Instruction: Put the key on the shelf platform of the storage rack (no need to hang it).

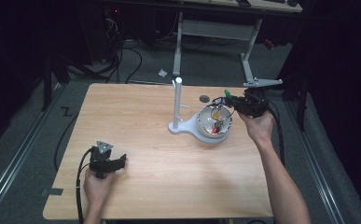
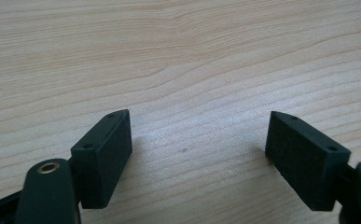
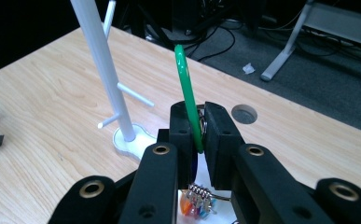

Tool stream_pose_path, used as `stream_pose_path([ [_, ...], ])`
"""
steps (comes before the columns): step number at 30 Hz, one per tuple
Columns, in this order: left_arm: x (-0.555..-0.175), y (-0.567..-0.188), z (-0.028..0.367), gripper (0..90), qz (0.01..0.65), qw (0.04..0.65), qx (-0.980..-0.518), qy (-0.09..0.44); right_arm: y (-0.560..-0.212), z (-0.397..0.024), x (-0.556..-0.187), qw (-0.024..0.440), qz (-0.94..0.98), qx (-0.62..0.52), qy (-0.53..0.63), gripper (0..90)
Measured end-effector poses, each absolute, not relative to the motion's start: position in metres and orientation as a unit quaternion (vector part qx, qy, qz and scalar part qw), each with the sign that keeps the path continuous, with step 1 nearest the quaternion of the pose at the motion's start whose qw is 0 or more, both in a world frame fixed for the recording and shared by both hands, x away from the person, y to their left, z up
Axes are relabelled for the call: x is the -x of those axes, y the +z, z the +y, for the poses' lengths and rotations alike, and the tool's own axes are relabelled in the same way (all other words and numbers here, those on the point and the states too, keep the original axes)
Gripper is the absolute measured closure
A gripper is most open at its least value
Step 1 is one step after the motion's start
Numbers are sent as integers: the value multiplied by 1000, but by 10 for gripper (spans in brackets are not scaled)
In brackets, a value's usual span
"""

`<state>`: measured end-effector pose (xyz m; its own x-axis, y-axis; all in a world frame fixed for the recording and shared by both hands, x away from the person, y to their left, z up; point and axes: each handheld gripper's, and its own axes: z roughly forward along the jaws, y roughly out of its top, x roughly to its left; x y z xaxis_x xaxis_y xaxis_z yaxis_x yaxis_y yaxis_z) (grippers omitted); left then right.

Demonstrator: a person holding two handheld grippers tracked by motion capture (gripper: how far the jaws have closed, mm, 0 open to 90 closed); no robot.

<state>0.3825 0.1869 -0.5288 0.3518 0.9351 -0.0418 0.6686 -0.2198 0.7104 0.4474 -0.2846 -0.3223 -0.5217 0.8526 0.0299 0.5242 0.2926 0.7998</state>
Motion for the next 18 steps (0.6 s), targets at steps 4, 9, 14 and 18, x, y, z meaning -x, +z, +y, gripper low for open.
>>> stream_pose_path([
  [4,-382,-529,187,231,532,328,-754,203,-332,-282,-448,202,781,-443,392,828],
  [9,-382,-529,187,231,532,328,-754,203,-342,-280,-450,195,783,-444,389,828],
  [14,-382,-529,187,231,532,328,-754,203,-349,-279,-450,194,787,-443,382,828],
  [18,-382,-529,187,231,532,328,-754,203,-354,-278,-450,189,788,-446,380,828],
])
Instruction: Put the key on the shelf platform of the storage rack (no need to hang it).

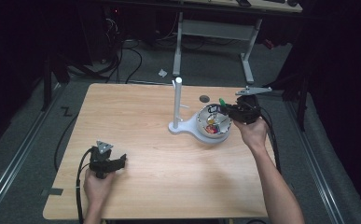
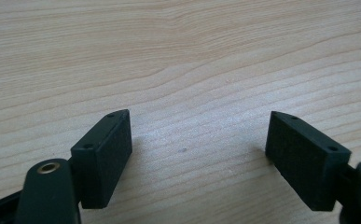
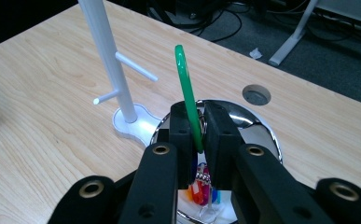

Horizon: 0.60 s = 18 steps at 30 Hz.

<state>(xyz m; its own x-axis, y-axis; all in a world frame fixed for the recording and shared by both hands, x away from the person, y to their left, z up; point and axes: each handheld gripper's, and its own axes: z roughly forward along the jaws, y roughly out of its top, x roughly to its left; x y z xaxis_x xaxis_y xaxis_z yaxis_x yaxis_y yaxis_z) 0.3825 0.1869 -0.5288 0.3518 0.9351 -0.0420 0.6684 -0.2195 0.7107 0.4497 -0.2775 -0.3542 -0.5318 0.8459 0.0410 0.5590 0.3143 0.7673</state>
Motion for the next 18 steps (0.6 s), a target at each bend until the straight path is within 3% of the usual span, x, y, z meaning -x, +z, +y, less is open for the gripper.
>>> stream_pose_path([
  [18,-382,-529,187,230,532,328,-754,203,-381,-273,-453,172,792,-455,369,826],
])
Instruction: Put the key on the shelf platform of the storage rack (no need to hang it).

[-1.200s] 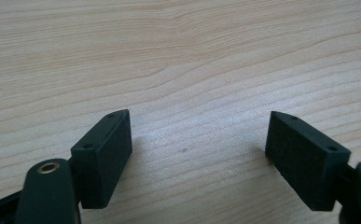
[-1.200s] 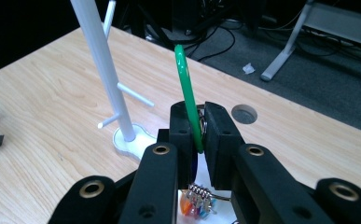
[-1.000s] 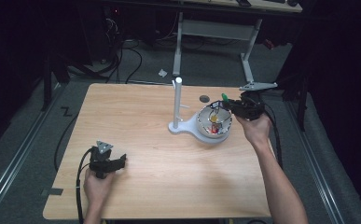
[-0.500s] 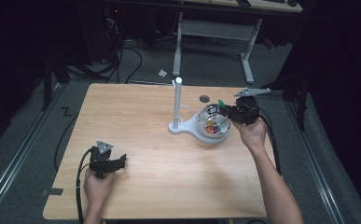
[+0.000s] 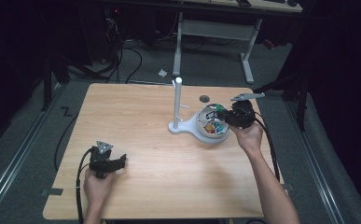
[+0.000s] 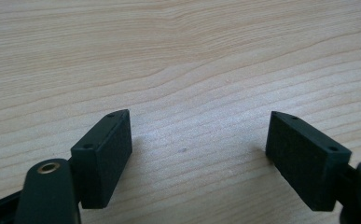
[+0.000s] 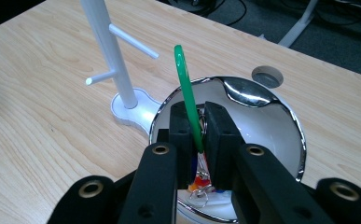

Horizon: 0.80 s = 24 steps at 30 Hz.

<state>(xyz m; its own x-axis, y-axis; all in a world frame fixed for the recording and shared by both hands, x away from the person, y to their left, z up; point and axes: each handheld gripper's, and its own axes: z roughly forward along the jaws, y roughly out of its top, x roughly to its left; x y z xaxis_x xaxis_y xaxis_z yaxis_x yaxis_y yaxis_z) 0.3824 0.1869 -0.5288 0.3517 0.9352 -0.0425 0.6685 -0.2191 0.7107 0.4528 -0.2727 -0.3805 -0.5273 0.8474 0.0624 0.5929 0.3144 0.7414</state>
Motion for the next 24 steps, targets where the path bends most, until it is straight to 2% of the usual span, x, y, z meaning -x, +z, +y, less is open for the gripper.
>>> stream_pose_path([
  [24,-382,-529,187,231,532,328,-754,203,-417,-270,-467,172,797,-478,326,823],
])
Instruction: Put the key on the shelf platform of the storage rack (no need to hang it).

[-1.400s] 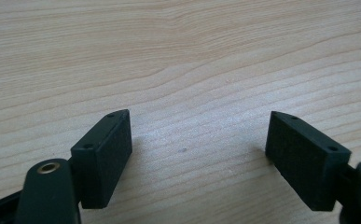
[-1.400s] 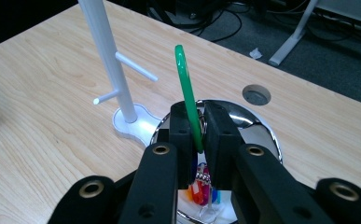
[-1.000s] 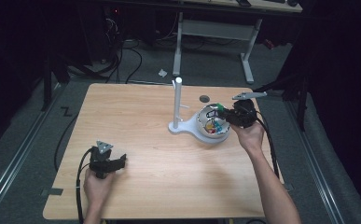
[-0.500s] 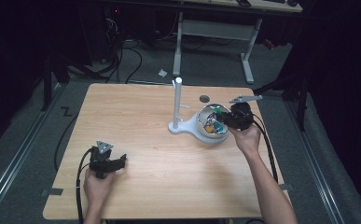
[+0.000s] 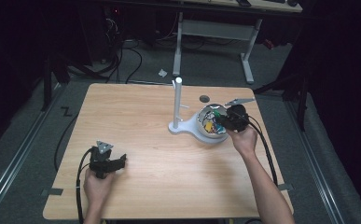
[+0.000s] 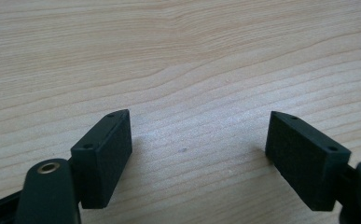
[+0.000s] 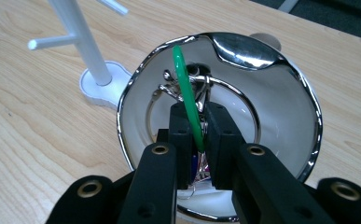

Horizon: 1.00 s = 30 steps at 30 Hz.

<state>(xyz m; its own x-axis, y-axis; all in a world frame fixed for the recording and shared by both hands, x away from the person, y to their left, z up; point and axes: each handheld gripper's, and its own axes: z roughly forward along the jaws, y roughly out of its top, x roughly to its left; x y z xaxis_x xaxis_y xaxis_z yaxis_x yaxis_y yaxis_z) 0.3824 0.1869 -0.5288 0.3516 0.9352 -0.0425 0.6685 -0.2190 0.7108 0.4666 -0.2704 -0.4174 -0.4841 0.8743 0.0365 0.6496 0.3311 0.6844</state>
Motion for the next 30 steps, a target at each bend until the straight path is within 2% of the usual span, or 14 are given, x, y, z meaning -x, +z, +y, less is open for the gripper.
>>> stream_pose_path([
  [18,-382,-529,187,231,532,328,-754,203,-440,-267,-482,156,795,-503,302,807],
  [23,-382,-529,187,231,532,328,-754,203,-443,-268,-482,159,793,-507,298,754],
  [30,-382,-529,187,230,532,328,-754,203,-438,-271,-478,168,788,-510,300,619],
])
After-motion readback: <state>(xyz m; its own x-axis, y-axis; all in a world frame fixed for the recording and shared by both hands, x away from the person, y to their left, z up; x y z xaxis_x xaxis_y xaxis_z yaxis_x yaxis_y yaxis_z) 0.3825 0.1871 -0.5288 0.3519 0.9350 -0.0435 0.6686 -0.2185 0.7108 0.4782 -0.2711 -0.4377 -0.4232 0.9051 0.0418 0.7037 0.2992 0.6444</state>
